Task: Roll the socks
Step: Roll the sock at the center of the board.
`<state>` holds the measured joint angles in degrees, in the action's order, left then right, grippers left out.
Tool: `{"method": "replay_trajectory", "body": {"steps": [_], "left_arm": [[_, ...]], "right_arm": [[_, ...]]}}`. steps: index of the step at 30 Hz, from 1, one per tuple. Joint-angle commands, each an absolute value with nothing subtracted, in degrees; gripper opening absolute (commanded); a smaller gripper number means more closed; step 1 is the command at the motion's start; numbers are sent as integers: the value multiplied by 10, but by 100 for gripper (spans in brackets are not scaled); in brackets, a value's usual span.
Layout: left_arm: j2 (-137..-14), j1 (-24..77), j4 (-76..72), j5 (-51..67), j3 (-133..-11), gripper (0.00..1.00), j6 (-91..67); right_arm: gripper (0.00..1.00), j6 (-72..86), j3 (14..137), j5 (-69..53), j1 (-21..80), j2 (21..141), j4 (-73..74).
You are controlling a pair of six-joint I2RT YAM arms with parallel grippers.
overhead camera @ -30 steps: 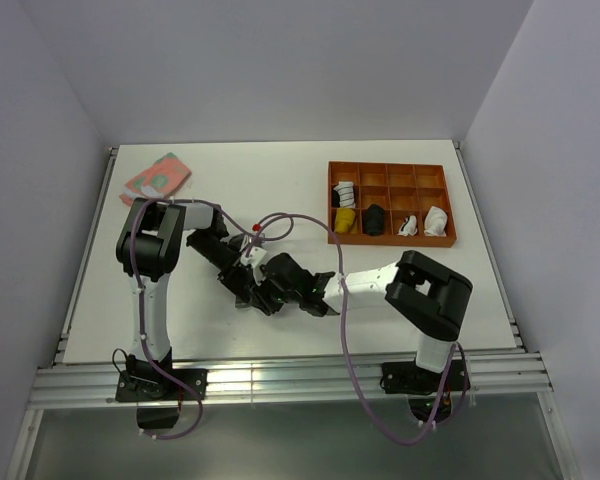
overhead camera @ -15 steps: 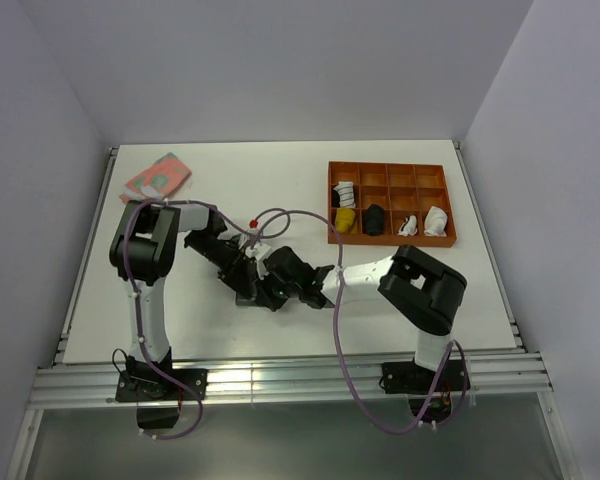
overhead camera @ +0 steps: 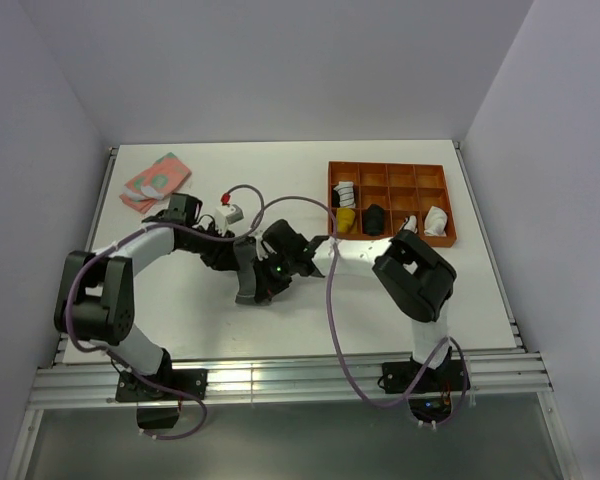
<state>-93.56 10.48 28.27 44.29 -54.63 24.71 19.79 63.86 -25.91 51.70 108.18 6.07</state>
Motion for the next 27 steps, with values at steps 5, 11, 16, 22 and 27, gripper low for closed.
{"method": "replay_trajectory", "body": {"steps": [5, 11, 16, 22, 27], "left_arm": [[-775, 105, 119, 338, -435, 38, 231], [-714, 105, 93, 347, -396, 46, 256], [-659, 129, 55, 342, -342, 53, 309], [-634, 231, 28, 273, -299, 57, 354], [-628, 290, 7, 238, -269, 57, 384]], "right_arm": [[0, 243, 749, -350, 450, 1152, 206], [0, 237, 789, -397, 425, 1205, 264], [0, 253, 823, -430, 414, 1244, 295], [0, 272, 867, -445, 410, 1279, 322], [0, 280, 883, -456, 410, 1294, 322]]}}
